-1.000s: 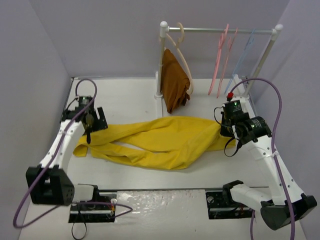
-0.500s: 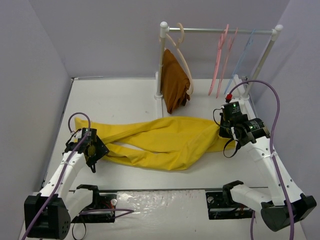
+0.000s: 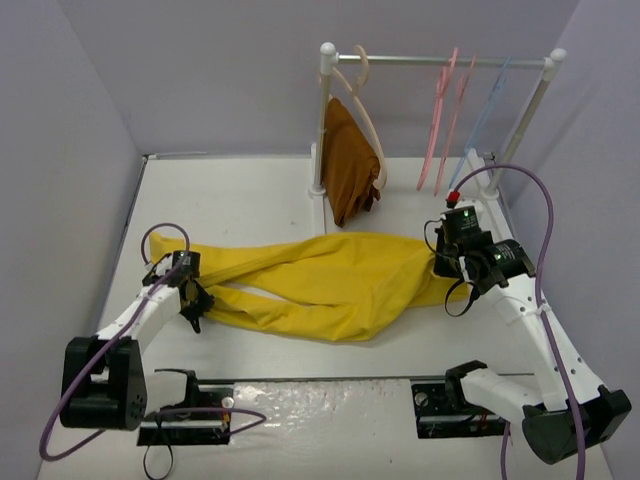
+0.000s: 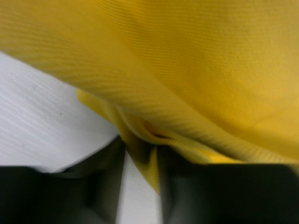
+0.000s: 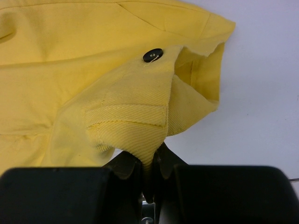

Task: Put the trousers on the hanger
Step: Flatten out the trousers at the center of the board.

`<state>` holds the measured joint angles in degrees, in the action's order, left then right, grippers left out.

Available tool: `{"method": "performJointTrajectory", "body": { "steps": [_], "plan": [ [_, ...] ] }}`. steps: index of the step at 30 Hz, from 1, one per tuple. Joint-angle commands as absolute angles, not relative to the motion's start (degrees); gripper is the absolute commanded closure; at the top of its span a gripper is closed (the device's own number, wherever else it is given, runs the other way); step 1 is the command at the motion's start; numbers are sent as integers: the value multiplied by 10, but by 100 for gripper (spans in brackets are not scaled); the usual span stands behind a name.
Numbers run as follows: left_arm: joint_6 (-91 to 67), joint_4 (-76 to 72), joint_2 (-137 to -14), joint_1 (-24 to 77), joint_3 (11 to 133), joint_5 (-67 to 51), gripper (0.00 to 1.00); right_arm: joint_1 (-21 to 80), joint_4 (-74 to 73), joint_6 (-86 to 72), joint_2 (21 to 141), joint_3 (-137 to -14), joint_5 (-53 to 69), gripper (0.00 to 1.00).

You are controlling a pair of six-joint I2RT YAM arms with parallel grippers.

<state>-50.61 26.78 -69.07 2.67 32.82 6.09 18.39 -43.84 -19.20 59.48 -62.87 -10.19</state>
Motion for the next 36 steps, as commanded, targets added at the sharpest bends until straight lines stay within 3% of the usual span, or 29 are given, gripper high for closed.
{"method": "performJointTrajectory", "body": {
  "steps": [1,5,7,8,9,13,16,19,24,27,31,34,36],
  "plan": [
    [-485,262,-718,12,400,91,100,181,-409,-187,592,-635,-100,100],
    [-419,336,-737,4,572,120,100,180,-409,-176,617,-676,-109,100],
    [-345,404,-776,-17,743,146,100,176,-417,-159,640,-730,-144,100],
    [-345,428,-791,-18,744,151,100,176,-417,-159,640,-730,-158,100],
    [-305,465,-817,-21,890,163,100,162,-425,-140,659,-786,-173,100],
    [-235,587,-897,-30,1199,209,100,154,-449,-131,694,-920,-228,100],
    [-214,624,-912,-47,1247,235,100,148,-450,-137,690,-935,-230,100],
    [-238,610,-864,-80,1115,169,100,147,-453,-156,664,-872,-218,100],
    [-265,500,-731,-107,831,151,100,147,-461,-175,603,-771,-182,100],
    [-269,482,-704,-110,721,154,100,147,-478,-188,580,-730,-158,96],
    [-274,473,-687,-111,613,156,98,147,-494,-204,554,-705,-156,78],
    [-288,475,-646,-112,585,152,87,147,-501,-203,547,-712,-148,57],
    [-291,478,-616,-112,572,168,74,147,-504,-201,544,-720,-135,43]
  ]
}}
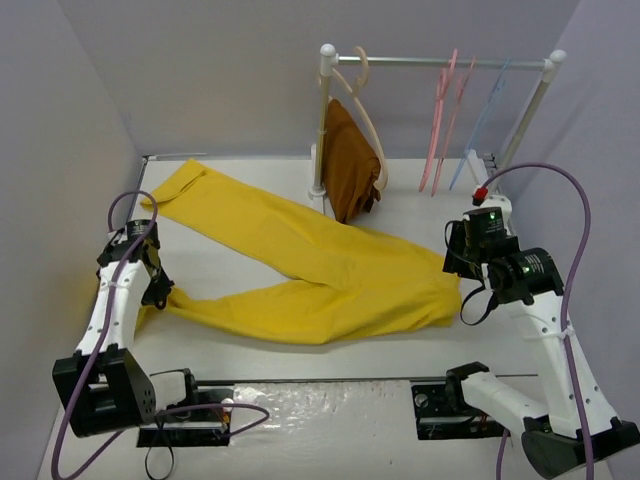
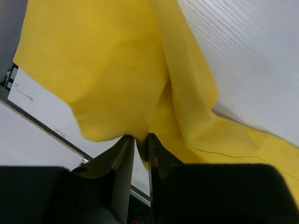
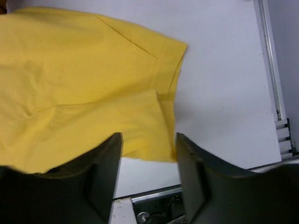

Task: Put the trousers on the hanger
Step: Flatten out the trousers at the center of the board.

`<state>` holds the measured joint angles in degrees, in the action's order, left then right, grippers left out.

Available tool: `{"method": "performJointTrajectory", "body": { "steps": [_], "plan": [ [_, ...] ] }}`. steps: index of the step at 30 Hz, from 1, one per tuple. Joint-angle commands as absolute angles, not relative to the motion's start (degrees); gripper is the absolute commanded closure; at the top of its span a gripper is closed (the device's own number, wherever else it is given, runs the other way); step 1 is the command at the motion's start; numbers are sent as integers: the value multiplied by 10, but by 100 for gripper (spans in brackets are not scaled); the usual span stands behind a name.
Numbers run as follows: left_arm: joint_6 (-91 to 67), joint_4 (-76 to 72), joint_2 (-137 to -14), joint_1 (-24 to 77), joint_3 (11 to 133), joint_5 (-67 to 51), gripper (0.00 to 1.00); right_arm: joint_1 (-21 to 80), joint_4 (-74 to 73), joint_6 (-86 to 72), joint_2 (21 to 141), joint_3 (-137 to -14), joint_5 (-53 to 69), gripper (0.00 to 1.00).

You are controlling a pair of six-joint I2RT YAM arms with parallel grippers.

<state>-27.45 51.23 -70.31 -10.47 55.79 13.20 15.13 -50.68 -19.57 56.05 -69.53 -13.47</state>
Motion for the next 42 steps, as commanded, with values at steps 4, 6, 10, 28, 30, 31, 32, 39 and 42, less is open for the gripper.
{"method": "performJointTrajectory", "body": {
  "steps": [4,6,10,28,30,31,32,39,42],
  "plan": [
    [-285,481,-531,-112,562,193,44,147,-504,-196,541,-722,-103,29],
    [-279,468,-505,-112,560,167,38,147,-494,-197,542,-708,-93,27],
    [-258,440,-505,-86,562,62,36,148,-422,-222,552,-634,-15,27],
    [-289,291,-654,184,552,30,36,132,-169,-348,656,-441,-162,17],
    [-273,290,-660,183,559,44,36,106,-169,-345,674,-445,-167,17],
    [-266,288,-664,183,562,49,36,87,-168,-341,687,-448,-163,18],
    [-260,284,-668,183,564,51,36,63,-166,-336,703,-450,-155,18],
    [-227,260,-680,183,556,36,36,-45,-115,-300,758,-447,-96,22],
    [-222,259,-674,182,553,28,36,-66,-90,-297,778,-437,-75,27]
  ]
}}
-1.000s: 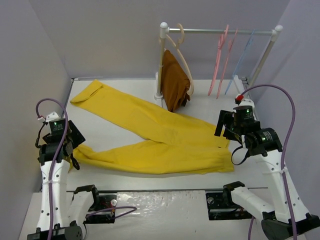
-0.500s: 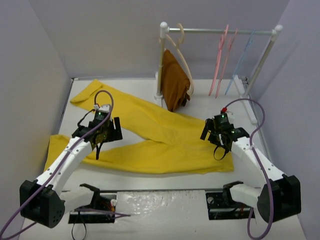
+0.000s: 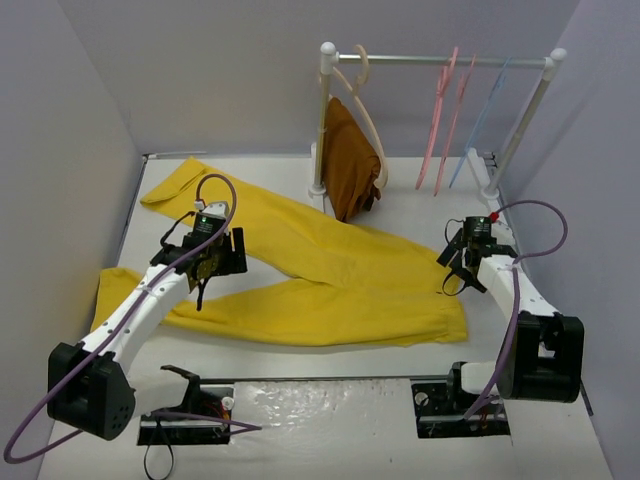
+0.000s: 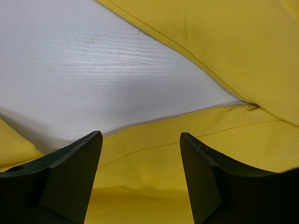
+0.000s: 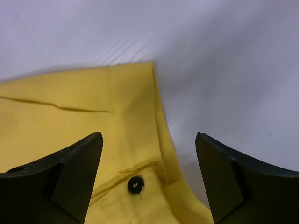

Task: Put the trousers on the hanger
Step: Flatten out the trousers at the center of the board.

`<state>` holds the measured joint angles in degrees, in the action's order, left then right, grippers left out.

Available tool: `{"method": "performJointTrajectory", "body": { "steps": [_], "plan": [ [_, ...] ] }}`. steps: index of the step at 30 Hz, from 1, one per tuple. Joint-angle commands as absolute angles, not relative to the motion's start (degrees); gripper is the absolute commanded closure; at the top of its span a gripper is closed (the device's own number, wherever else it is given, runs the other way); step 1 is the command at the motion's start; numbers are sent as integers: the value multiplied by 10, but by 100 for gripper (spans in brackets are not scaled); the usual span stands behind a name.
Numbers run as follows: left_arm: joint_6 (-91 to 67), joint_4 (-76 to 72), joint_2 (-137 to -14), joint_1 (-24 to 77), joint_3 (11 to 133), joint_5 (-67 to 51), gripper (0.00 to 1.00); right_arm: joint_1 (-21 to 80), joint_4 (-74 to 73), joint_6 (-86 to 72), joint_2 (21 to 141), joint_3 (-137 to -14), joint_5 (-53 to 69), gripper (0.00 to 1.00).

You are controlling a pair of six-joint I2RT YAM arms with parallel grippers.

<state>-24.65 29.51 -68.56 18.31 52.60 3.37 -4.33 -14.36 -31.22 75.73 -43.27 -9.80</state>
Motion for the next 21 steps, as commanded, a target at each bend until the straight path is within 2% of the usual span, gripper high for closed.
{"method": "performJointTrajectory", "body": {
  "steps": [1,10,21],
  "plan": [
    [-222,258,-671,182,552,25,36,-73,-80,-298,788,-432,-66,29],
    [-221,260,-658,182,547,26,36,-84,-7,-294,844,-394,-19,40],
    [-221,265,-671,180,548,30,36,-83,21,-276,846,-410,-5,56]
  ]
}}
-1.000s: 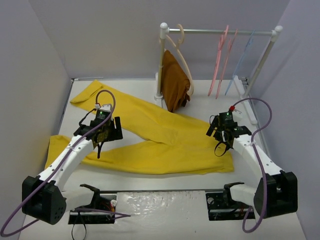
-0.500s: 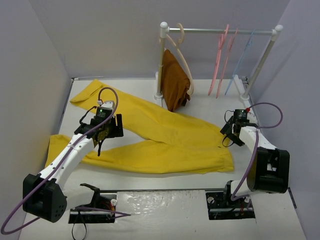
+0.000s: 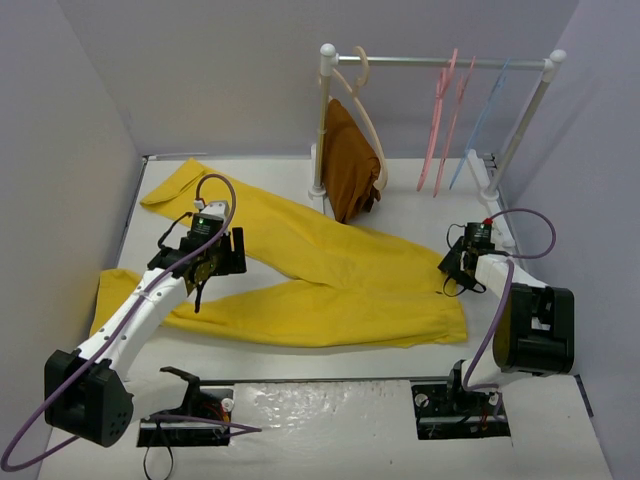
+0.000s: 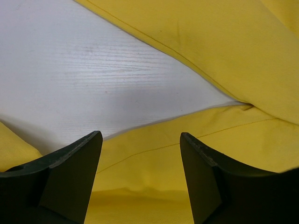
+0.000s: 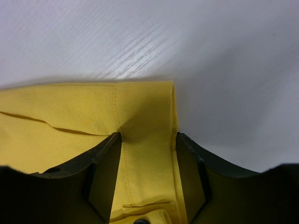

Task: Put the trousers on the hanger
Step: Flatten out the trousers at the center of the board.

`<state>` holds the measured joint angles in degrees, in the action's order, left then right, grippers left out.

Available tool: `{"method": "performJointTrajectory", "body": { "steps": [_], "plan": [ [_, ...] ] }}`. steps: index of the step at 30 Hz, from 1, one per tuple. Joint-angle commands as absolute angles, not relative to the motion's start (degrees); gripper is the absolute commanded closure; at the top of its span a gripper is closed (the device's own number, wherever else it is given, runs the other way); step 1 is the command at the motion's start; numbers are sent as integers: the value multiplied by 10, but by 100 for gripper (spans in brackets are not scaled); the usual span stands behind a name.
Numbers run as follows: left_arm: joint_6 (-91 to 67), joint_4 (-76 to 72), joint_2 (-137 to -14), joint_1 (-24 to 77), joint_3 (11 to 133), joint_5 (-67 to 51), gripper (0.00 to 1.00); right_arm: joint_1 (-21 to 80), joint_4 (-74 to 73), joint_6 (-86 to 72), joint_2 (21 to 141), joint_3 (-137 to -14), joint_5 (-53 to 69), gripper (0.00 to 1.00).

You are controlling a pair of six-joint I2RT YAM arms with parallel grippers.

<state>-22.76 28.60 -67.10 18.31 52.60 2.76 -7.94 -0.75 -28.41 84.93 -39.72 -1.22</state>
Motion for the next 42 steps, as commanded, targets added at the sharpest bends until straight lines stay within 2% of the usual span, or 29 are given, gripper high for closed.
{"method": "performJointTrajectory", "body": {
  "steps": [1,8,10,13,23,30,34,35,36,38,42],
  "plan": [
    [-221,265,-672,180,548,29,36,-83,21,-275,846,-414,-5,60],
    [-221,265,-677,180,547,26,36,-81,22,-274,845,-429,-13,72],
    [-221,265,-678,180,547,24,36,-80,21,-270,844,-434,-17,79],
    [-221,265,-679,180,547,23,36,-81,21,-270,848,-446,-24,97],
    [-222,265,-673,180,546,27,36,-86,2,-263,832,-544,-96,100],
    [-223,270,-668,180,546,38,36,-92,5,-252,890,-623,-145,100],
    [-223,270,-665,180,546,36,36,-100,1,-243,933,-668,-135,82],
    [-223,270,-665,180,545,33,36,-99,-7,-243,933,-671,-128,76],
    [-224,268,-664,180,545,33,36,-98,-19,-243,928,-671,-118,62],
    [-224,267,-663,180,545,30,36,-89,-28,-241,900,-657,-117,50],
    [-225,266,-659,180,546,30,36,-69,-49,-261,837,-610,-119,46]
  ]
}}
